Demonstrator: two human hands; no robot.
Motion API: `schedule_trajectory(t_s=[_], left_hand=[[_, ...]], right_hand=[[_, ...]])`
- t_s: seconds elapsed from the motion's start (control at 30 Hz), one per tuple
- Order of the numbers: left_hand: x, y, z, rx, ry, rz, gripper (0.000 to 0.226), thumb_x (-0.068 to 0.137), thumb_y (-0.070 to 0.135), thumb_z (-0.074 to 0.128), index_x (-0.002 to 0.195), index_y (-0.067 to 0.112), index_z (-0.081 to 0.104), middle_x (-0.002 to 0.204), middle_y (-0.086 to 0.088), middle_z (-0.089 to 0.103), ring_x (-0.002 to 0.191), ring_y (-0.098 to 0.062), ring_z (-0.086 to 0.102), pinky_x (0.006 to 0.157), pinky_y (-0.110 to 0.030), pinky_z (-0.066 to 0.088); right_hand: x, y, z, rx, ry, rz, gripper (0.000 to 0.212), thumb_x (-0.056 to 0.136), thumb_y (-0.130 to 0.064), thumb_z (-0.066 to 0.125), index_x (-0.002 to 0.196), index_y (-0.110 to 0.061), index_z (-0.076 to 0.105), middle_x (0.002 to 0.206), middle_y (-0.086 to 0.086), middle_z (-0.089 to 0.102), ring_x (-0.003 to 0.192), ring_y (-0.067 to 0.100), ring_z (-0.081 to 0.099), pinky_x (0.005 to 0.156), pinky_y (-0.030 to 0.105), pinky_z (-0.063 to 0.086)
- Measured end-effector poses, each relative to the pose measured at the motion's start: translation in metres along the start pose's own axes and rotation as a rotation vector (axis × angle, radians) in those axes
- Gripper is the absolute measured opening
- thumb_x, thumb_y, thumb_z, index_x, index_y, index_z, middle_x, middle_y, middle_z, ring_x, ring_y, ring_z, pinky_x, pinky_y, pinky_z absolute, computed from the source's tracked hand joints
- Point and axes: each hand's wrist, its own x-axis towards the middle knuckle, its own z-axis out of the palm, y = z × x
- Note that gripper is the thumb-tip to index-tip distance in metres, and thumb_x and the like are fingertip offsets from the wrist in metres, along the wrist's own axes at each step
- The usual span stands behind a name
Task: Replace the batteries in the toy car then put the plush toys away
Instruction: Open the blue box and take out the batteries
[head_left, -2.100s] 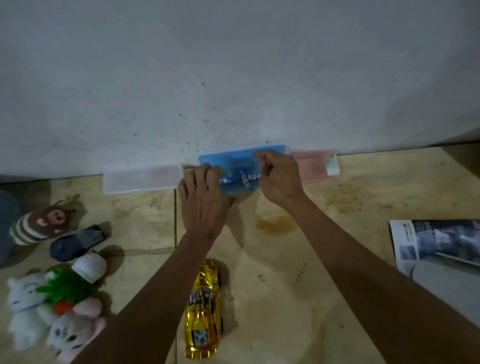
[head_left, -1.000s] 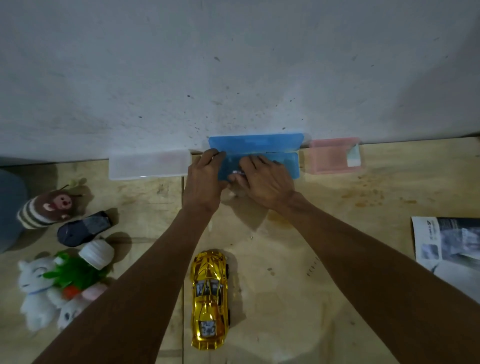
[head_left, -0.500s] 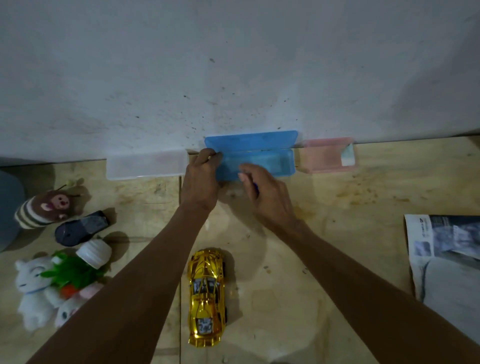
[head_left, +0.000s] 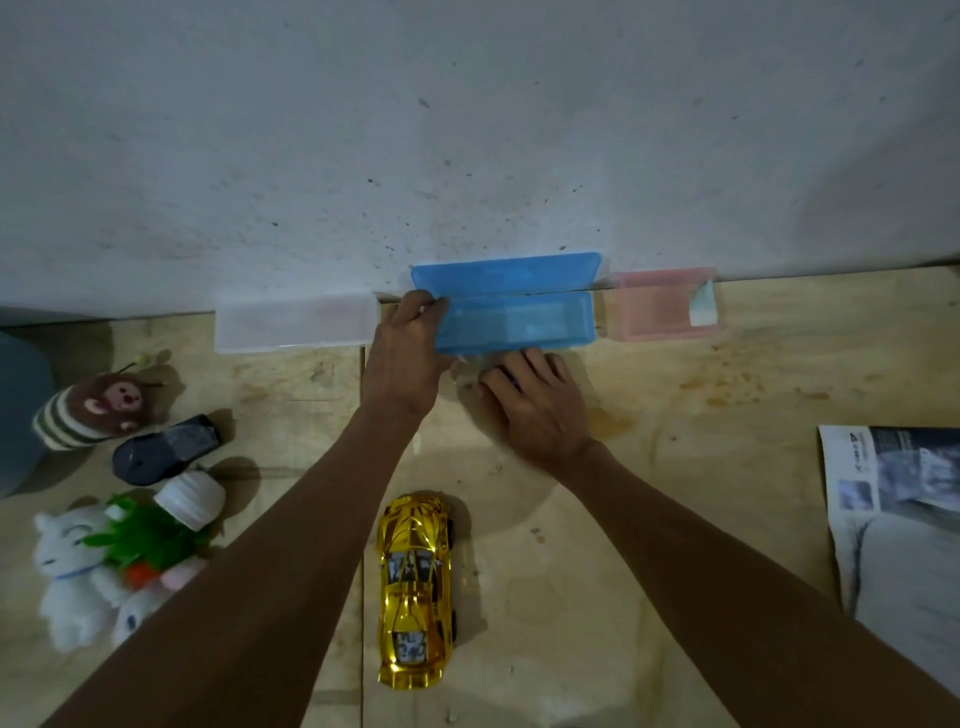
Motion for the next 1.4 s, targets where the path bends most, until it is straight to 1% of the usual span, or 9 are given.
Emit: schedule_trajectory(t_s=[0.37, 0.53, 0.7, 0.8, 0.87, 0.93, 1.0, 1.1, 1.4], left_hand=[[0.0, 0.0, 0.004, 0.067, 0.001, 0.0, 0.068, 0.086, 0.005, 0.075, 0.147, 0.012, 0.047, 0.149, -0.011, 0.045, 0.131, -0.035, 0.047, 0.107, -0.047, 0.047], [-0.005, 0.005, 0.002, 0.076, 0.025, 0.002, 0.063, 0.087, 0.01, 0.074, 0.146, 0.012, 0.049, 0.15, -0.009, 0.047, 0.132, -0.034, 0.046, 0.105, -0.048, 0.049], [-0.012, 0.003, 0.002, 0.054, 0.085, 0.021, 0.045, 0.082, 0.011, 0.08, 0.123, 0.004, 0.065, 0.143, -0.013, 0.056, 0.114, -0.042, 0.062, 0.087, -0.054, 0.058], [-0.017, 0.008, 0.001, -0.062, 0.147, -0.019, 0.041, 0.077, 0.01, 0.083, 0.109, 0.0, 0.058, 0.126, -0.017, 0.056, 0.091, -0.046, 0.066, 0.067, -0.054, 0.058], [-0.02, 0.014, -0.002, -0.142, 0.207, -0.107, 0.049, 0.075, 0.013, 0.085, 0.109, 0.002, 0.051, 0.119, -0.017, 0.051, 0.088, -0.043, 0.063, 0.063, -0.049, 0.056], [-0.022, 0.017, -0.006, -0.126, 0.268, -0.141, 0.062, 0.071, 0.018, 0.088, 0.116, 0.007, 0.048, 0.12, -0.015, 0.05, 0.1, -0.037, 0.06, 0.067, -0.048, 0.056], [-0.023, 0.013, -0.007, -0.001, 0.272, -0.035, 0.07, 0.068, 0.022, 0.089, 0.126, 0.011, 0.051, 0.125, -0.016, 0.054, 0.112, -0.036, 0.055, 0.077, -0.049, 0.056], [-0.016, 0.004, 0.0, 0.116, 0.198, 0.168, 0.049, 0.076, 0.021, 0.084, 0.121, 0.009, 0.068, 0.124, -0.015, 0.064, 0.117, -0.04, 0.056, 0.087, -0.05, 0.05], [0.002, 0.003, 0.004, 0.232, 0.111, 0.158, 0.034, 0.091, 0.025, 0.07, 0.119, 0.005, 0.071, 0.126, -0.016, 0.061, 0.118, -0.038, 0.052, 0.1, -0.046, 0.049]], right_hand=[[0.006, 0.004, -0.016, 0.103, 0.046, -0.015, 0.024, 0.1, -0.029, 0.061, 0.098, -0.008, 0.072, 0.101, 0.012, 0.068, 0.091, 0.03, 0.062, 0.078, 0.041, 0.051], [0.029, 0.025, -0.051, 0.059, 0.123, 0.141, 0.034, 0.097, -0.029, 0.062, 0.125, -0.009, 0.064, 0.125, 0.017, 0.062, 0.114, 0.031, 0.056, 0.094, 0.042, 0.047], [0.048, 0.049, -0.07, -0.11, -0.019, 0.168, 0.055, 0.092, -0.036, 0.066, 0.14, -0.014, 0.052, 0.134, 0.011, 0.056, 0.124, 0.032, 0.046, 0.098, 0.043, 0.04], [0.046, 0.054, -0.069, -0.1, -0.08, 0.153, 0.053, 0.09, -0.035, 0.067, 0.136, -0.012, 0.055, 0.122, 0.01, 0.06, 0.114, 0.03, 0.049, 0.093, 0.043, 0.041], [0.041, 0.053, -0.067, -0.068, -0.078, 0.141, 0.043, 0.091, -0.034, 0.065, 0.127, -0.011, 0.062, 0.114, 0.01, 0.061, 0.106, 0.028, 0.051, 0.089, 0.044, 0.044], [0.033, 0.053, -0.063, -0.033, -0.088, 0.111, 0.035, 0.091, -0.034, 0.06, 0.116, -0.011, 0.068, 0.109, 0.008, 0.064, 0.103, 0.028, 0.055, 0.089, 0.043, 0.047], [0.026, 0.055, -0.057, -0.015, -0.115, 0.083, 0.03, 0.091, -0.029, 0.063, 0.112, -0.011, 0.072, 0.111, 0.007, 0.067, 0.105, 0.031, 0.061, 0.092, 0.041, 0.047], [0.022, 0.057, -0.05, -0.034, -0.135, 0.082, 0.027, 0.088, -0.016, 0.072, 0.114, -0.006, 0.072, 0.117, 0.012, 0.069, 0.112, 0.034, 0.062, 0.097, 0.045, 0.051], [0.031, 0.047, -0.039, -0.099, -0.14, 0.133, 0.039, 0.069, -0.004, 0.086, 0.106, -0.004, 0.075, 0.114, 0.014, 0.069, 0.112, 0.035, 0.063, 0.095, 0.041, 0.054]])
